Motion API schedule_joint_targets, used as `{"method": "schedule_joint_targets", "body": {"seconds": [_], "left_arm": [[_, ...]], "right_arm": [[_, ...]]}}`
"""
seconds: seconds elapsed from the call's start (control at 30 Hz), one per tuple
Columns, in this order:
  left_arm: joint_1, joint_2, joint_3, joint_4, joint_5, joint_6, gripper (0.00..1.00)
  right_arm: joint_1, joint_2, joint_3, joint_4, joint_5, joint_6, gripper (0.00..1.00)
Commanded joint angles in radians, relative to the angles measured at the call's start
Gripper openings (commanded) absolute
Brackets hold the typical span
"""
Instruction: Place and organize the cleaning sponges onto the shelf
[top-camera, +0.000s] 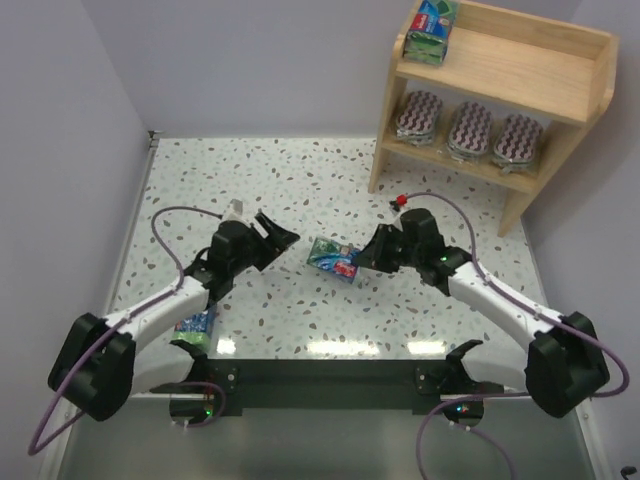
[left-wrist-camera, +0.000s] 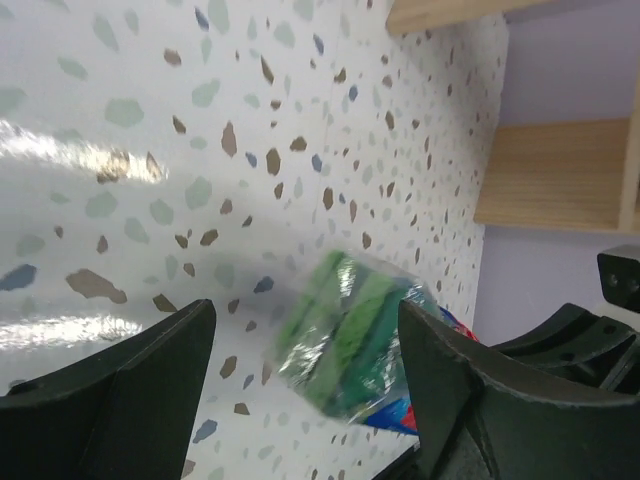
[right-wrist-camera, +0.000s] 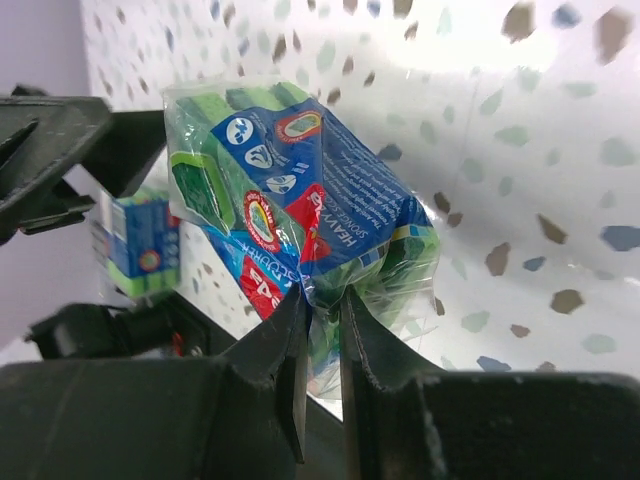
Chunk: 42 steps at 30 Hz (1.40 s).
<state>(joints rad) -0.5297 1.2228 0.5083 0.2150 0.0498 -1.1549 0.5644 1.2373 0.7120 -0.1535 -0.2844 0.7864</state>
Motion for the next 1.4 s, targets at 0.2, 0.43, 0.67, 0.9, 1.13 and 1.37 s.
{"method": "schedule_joint_targets", "body": {"seconds": [0.2, 0.43, 0.67, 0.9, 1.13, 1.37], "left_arm": [[0.131, -0.345, 0.147, -0.354, -0.174, 0.184, 0.82], [0.132, -0.411, 0.108, -0.414, -0.156, 0.198, 0.82], [0.132, -0.45, 0.085, -0.43, -0.105, 0.21, 0.82], [0.132, -0.488, 0.084, -0.462, -0.094, 0.23, 0.82], [0.132, -0.539, 0.091, -0.505, -0.11, 0.239, 0.82], [0.132, -0.574, 0.111, -0.555, -0.142, 0.251, 0.82]], "right_arm": [[-0.319, -0.271, 0.203, -0.051, -0.295, 0.086, 0.0], [-0.481, -0.293, 0.585, -0.075, -0.222, 0.145, 0.0], [-0.508, -0.239, 0.82, -0.147, 0.261, 0.211, 0.0], [-0.517, -0.141, 0.869, -0.083, 0.611, 0.374, 0.0], [-0.52, -0.015, 0.897, 0.015, 0.694, 0.505, 0.0], [-0.521, 0.114, 0.998, -0.026, 0.697, 0.631, 0.0]]}}
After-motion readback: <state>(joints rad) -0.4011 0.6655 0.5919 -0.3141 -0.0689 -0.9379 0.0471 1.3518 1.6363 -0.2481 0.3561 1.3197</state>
